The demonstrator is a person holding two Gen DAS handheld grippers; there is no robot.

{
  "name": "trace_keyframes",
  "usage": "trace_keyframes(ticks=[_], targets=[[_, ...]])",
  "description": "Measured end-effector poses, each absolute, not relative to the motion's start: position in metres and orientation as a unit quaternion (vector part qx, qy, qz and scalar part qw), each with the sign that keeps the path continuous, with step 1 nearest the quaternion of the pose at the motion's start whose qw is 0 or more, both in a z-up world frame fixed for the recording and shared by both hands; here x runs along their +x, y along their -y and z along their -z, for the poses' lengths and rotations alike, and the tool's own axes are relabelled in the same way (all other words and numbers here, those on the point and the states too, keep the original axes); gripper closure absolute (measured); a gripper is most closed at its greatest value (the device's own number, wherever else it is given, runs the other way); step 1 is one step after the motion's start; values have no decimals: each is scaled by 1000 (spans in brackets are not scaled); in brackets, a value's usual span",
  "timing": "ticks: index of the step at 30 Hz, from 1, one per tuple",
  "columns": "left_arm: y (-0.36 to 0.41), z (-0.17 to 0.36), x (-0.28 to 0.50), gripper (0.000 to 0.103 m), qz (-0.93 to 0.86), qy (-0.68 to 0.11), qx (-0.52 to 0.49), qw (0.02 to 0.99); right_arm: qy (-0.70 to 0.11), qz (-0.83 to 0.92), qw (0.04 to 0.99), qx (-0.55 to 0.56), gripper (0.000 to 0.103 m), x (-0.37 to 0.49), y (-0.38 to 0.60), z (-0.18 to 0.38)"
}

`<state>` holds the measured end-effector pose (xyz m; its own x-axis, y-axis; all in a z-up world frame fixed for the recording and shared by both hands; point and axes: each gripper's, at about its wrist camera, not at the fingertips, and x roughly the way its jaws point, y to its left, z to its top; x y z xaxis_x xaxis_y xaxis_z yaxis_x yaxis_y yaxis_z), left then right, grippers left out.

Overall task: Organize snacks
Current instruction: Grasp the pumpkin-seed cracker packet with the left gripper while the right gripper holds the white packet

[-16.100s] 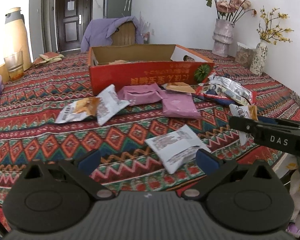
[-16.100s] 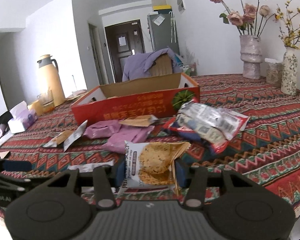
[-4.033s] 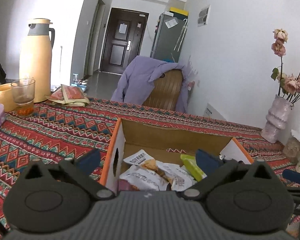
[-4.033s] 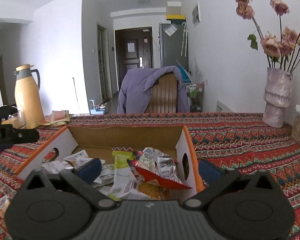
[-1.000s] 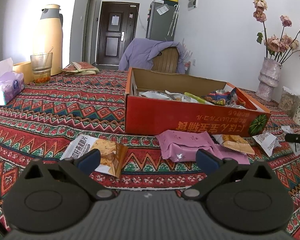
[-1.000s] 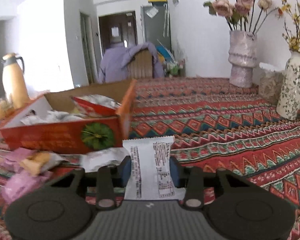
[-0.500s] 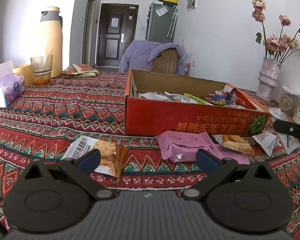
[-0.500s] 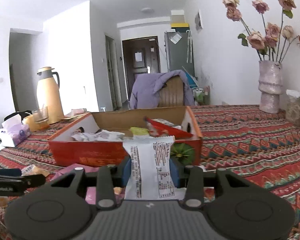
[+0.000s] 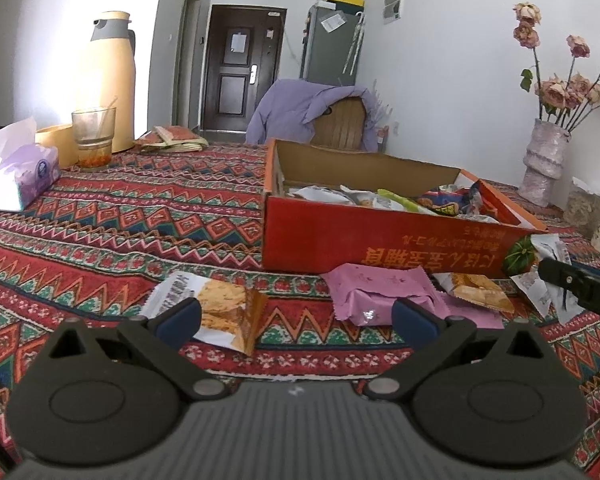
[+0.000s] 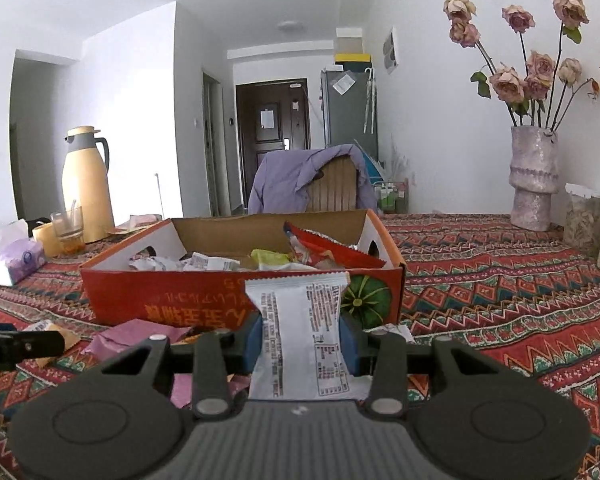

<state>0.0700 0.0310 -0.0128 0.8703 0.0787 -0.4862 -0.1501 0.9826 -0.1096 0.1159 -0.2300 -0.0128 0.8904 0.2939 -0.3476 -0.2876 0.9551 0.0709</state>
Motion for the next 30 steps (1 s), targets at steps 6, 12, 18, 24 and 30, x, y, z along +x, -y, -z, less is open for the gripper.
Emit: trace_keyframes(ticks=[6, 12, 18, 24, 30], targets=[[-47, 7, 73, 0, -78, -259, -74, 960, -169, -154, 973, -2, 63, 112, 227, 12], [-58, 8, 93, 0, -106, -307, -34, 945, -161, -157, 974, 0, 63, 109, 228, 12], [-64, 22, 117, 0, -129, -365, -11, 922, -158, -154, 975, 9, 63, 107, 231, 13], [-72, 26, 129, 0, -122, -387, -27, 914, -158, -152, 976, 16, 63, 107, 233, 12], [-73, 27, 131, 0, -105, -392, -41, 913, -157, -152, 976, 17, 63, 107, 234, 12]])
